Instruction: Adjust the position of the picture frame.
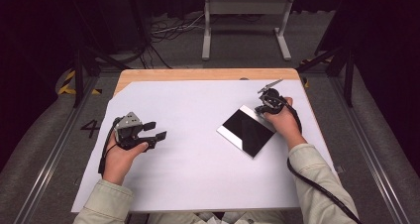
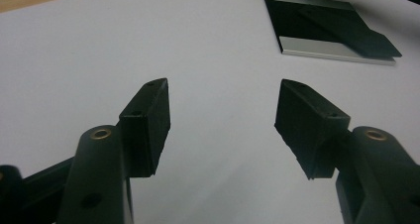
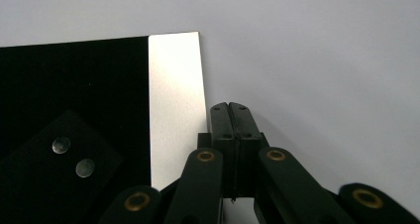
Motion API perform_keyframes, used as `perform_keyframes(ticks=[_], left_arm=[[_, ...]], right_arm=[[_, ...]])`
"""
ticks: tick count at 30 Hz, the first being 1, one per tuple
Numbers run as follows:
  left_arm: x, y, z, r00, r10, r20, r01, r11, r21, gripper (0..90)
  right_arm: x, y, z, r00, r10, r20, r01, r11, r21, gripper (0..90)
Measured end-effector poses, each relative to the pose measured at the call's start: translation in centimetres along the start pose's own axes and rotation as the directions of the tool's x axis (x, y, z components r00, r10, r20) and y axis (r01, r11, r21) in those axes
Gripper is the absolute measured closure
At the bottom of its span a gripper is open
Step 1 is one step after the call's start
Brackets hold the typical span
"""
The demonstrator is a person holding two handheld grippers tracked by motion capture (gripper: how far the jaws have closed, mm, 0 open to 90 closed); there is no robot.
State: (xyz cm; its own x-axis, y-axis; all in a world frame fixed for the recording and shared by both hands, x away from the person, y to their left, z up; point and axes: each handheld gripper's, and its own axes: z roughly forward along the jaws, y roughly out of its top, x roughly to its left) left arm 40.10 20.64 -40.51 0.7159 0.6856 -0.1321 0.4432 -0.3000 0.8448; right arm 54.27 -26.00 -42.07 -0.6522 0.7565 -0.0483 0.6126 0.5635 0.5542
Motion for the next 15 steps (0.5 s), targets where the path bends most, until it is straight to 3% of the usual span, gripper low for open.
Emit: perform_keyframes(ticks=[6, 10, 15], left_arm=[[-0.1, 0.2, 0.3, 1.0, 0.005, 0.004, -0.005, 1.0, 0.001, 39.2], [-0.1, 0.2, 0.4, 0.9999, 0.008, 0.006, -0.008, 1.0, 0.0, 39.2], [-0.1, 0.1, 0.3, 1.0, 0.0, 0.006, 0.0, 1.0, 0.0, 39.1]], right_arm=[[2.2, 0.1, 0.1, 0.9976, -0.052, -0.045, 0.052, 0.999, -0.011, 90.0], [3.0, 0.6, 0.2, 0.9948, -0.094, -0.038, 0.095, 0.995, 0.016, 90.0], [2.8, 1.5, 0.6, 0.9981, -0.047, -0.04, 0.047, 0.999, 0.002, 90.0]])
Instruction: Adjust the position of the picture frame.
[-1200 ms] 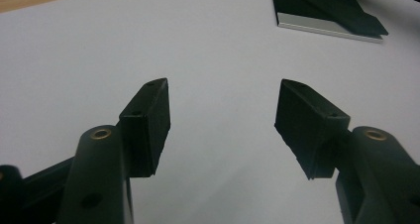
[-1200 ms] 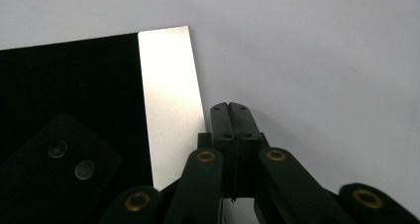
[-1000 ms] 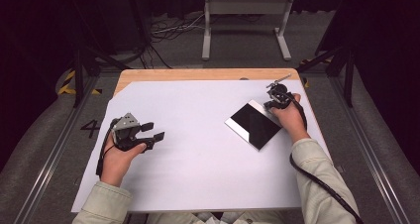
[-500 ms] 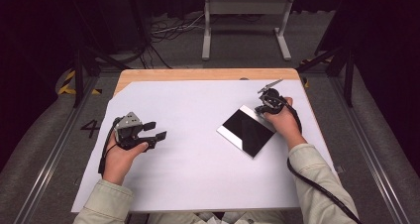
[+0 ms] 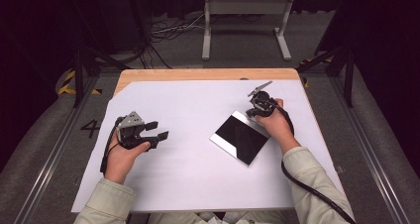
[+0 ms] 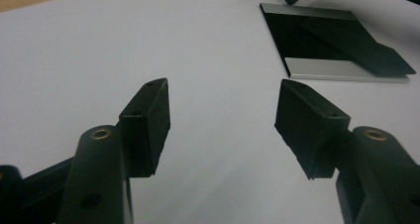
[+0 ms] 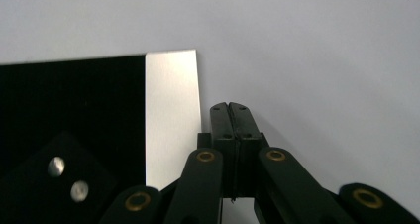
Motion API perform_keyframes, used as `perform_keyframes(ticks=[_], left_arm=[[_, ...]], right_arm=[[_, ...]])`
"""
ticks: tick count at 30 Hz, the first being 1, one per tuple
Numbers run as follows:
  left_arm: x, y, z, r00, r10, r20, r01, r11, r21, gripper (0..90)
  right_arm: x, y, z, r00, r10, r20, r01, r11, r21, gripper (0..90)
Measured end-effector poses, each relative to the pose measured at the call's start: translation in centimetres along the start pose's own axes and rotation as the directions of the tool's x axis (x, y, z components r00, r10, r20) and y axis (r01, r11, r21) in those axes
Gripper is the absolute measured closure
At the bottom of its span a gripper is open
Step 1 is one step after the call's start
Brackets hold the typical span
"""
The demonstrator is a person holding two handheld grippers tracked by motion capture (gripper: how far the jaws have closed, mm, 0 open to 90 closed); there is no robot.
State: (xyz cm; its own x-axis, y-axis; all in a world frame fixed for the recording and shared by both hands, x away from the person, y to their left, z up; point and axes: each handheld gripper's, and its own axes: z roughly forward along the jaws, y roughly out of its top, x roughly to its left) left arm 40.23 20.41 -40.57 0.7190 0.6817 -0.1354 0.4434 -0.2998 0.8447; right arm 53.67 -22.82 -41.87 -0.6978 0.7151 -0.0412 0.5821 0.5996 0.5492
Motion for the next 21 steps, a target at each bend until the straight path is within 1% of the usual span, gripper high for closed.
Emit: perform_keyframes(ticks=[3, 6, 8, 10, 11, 14, 17, 19, 21], left_arm=[[0.2, -0.2, -0.2, 1.0, 0.0, -0.003, 0.0, 1.0, 0.0, 39.0], [0.6, -0.5, -0.6, 0.9999, -0.009, -0.013, 0.009, 1.0, -0.001, 39.0], [0.7, -0.7, -0.8, 0.9997, -0.022, -0.015, 0.022, 0.9998, -0.002, 39.0], [0.7, -0.8, -0.9, 0.9996, -0.022, -0.016, 0.022, 0.9997, -0.004, 39.0], [0.7, -0.8, -0.9, 0.9996, -0.022, -0.016, 0.022, 0.9997, -0.004, 39.0], [0.6, -0.8, -1.0, 0.9996, -0.021, -0.018, 0.021, 0.9998, -0.003, 38.7], [0.6, -0.9, -1.1, 0.9994, -0.027, -0.019, 0.027, 0.9996, 0.001, 38.0], [0.6, -0.9, -1.0, 0.9994, -0.03, -0.019, 0.03, 0.9995, 0.004, 37.7], [0.6, -0.9, -1.0, 0.9994, -0.028, -0.02, 0.028, 0.9996, 0.005, 37.5]], right_arm=[[0.1, 1.0, 0.6, 0.9999, 0.011, 0.009, -0.011, 1.0, -0.003, 90.0], [0.2, 1.8, 1.0, 0.9998, 0.011, 0.015, -0.011, 1.0, -0.022, 90.0], [0.1, 2.1, 1.3, 0.9995, 0.032, 0.004, -0.032, 0.999, -0.03, 90.0], [0.1, 2.3, 1.5, 0.9987, 0.051, -0.002, -0.051, 0.998, -0.037, 90.0], [0.1, 2.3, 1.5, 0.9987, 0.051, -0.002, -0.051, 0.998, -0.037, 90.0], [0.1, 2.6, 1.8, 0.9973, 0.07, -0.021, -0.071, 0.996, -0.047, 90.0], [0.2, 2.8, 2.2, 0.9979, 0.062, -0.016, -0.063, 0.997, -0.038, 90.0], [0.2, 2.9, 2.4, 0.9977, 0.063, -0.027, -0.063, 0.998, -0.03, 90.0], [0.4, 3.0, 2.5, 0.9981, 0.057, -0.022, -0.057, 0.998, -0.03, 90.0]])
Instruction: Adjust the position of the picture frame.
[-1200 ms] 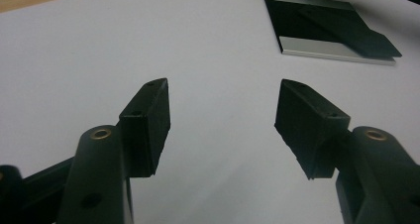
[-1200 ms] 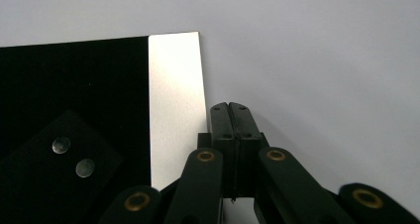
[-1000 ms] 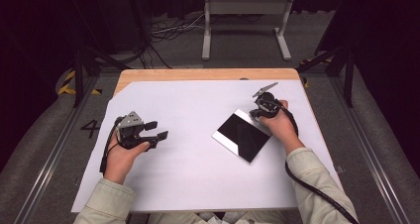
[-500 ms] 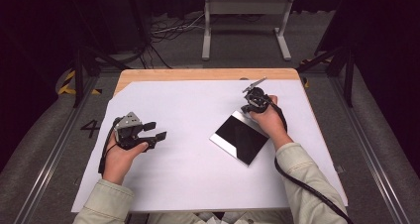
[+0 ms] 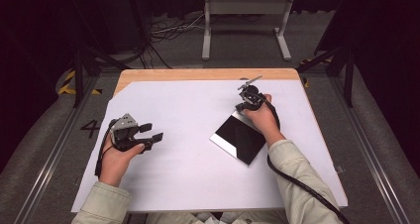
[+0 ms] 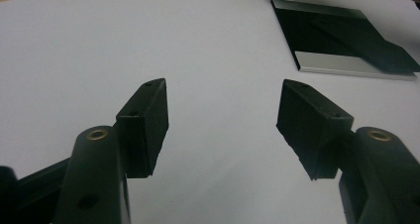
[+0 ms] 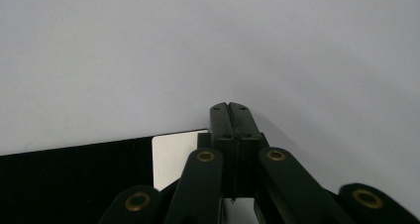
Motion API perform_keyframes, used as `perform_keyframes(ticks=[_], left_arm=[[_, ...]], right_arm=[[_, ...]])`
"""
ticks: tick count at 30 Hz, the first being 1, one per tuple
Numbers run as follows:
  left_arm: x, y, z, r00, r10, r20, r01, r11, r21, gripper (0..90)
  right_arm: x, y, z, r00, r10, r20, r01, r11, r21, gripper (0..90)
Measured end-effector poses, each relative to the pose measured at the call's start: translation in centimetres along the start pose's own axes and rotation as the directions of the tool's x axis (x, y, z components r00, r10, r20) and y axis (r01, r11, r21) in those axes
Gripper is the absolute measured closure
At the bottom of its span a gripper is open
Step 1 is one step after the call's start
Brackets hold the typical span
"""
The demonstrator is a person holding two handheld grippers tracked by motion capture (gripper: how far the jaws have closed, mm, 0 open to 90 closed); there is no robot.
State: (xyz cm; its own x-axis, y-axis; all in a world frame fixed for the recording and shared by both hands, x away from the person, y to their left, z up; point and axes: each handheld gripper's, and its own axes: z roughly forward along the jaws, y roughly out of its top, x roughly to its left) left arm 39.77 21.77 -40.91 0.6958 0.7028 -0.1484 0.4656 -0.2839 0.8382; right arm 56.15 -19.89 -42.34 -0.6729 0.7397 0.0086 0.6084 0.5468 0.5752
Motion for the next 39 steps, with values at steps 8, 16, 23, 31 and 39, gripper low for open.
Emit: perform_keyframes(ticks=[8, 16, 23, 31, 39], left_arm=[[-0.1, 0.1, 0.5, 0.9999, 0.008, 0.011, -0.008, 0.9999, 0.006, 36.9], [-0.1, 0.2, 0.7, 0.9998, 0.012, 0.018, -0.012, 0.9999, 0.006, 36.7], [-0.1, 0.4, 1.1, 0.9995, 0.014, 0.028, -0.014, 0.9999, 0.007, 36.6], [-0.2, 0.5, 1.6, 0.9991, 0.012, 0.04, -0.013, 0.9997, 0.021, 36.6], [-0.3, 0.6, 2.0, 0.999, 0.017, 0.042, -0.018, 0.9996, 0.02, 36.6]], right_arm=[[0.8, 0.1, 0.2, 0.9997, -0.021, -0.015, 0.02, 1.0, -0.004, 90.0], [2.6, 0.2, 0.4, 0.9934, -0.084, -0.079, 0.083, 0.996, -0.01, 90.0], [4.0, 0.2, 0.4, 0.9815, -0.132, -0.138, 0.134, 0.991, 0.001, 90.0], [6.2, 0.1, 0.0, 0.9492, -0.18, -0.258, 0.183, 0.983, -0.01, 90.0], [6.6, 0.2, 0.0, 0.9652, -0.205, -0.163, 0.204, 0.979, -0.023, 90.0]])
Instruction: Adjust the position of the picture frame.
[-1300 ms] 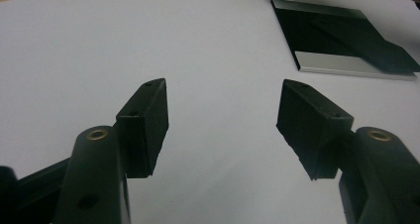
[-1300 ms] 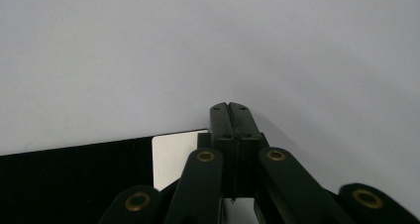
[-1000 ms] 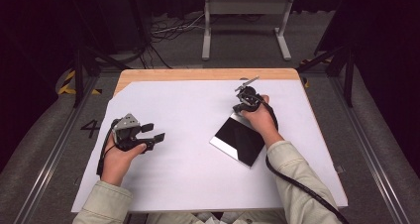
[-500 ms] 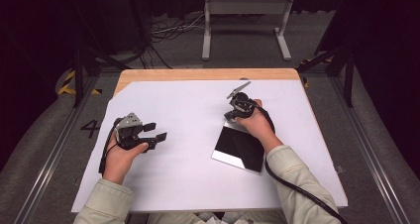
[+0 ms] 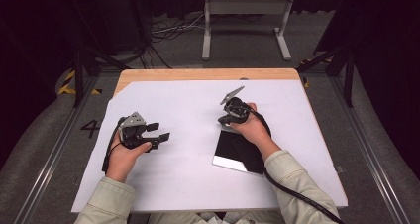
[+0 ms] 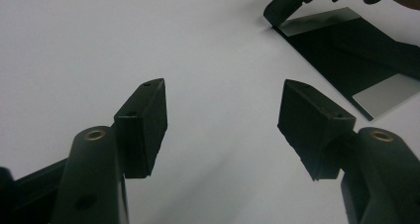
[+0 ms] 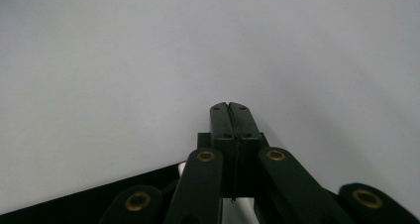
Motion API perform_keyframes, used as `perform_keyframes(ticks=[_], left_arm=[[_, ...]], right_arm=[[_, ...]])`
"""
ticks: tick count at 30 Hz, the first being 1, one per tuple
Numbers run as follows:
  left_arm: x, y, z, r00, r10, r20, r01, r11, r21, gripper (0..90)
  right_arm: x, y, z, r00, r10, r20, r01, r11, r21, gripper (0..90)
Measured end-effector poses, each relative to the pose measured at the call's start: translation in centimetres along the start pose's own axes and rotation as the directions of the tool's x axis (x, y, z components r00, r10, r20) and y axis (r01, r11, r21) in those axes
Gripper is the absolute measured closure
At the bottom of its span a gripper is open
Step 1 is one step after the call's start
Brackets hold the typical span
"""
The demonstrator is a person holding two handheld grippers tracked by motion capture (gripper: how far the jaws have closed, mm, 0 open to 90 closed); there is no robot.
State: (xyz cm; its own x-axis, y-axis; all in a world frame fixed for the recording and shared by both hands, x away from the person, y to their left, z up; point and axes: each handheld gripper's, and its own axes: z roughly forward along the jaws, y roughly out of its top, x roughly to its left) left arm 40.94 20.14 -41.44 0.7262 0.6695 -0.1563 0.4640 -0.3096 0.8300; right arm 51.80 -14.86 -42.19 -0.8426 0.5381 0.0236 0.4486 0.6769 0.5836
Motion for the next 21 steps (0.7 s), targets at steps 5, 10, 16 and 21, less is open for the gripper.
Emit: perform_keyframes(ticks=[5, 10, 16, 21], left_arm=[[0.1, -0.1, 0.3, 1.0, -0.001, 0.004, 0.001, 0.9999, 0.013, 36.4], [0.1, -0.1, 0.4, 0.9999, -0.008, 0.007, 0.008, 0.9999, 0.012, 36.3], [0.1, 0.0, 0.4, 0.9999, -0.01, 0.012, 0.01, 0.9999, 0.014, 36.4], [0.0, 0.1, 0.8, 0.9998, -0.001, 0.019, 0.001, 0.9998, 0.018, 36.4]], right_arm=[[-1.3, -0.5, -0.1, 0.9972, 0.065, 0.037, -0.065, 0.998, -0.002, 90.0], [-0.9, -0.4, 0.1, 0.9989, 0.045, 0.012, -0.046, 0.999, 0.018, 90.0], [0.6, 0.1, 0.3, 0.9987, -0.014, -0.049, 0.016, 0.998, 0.054, 90.0], [1.9, 0.1, 0.3, 0.995, -0.049, -0.088, 0.054, 0.996, 0.067, 90.0]])
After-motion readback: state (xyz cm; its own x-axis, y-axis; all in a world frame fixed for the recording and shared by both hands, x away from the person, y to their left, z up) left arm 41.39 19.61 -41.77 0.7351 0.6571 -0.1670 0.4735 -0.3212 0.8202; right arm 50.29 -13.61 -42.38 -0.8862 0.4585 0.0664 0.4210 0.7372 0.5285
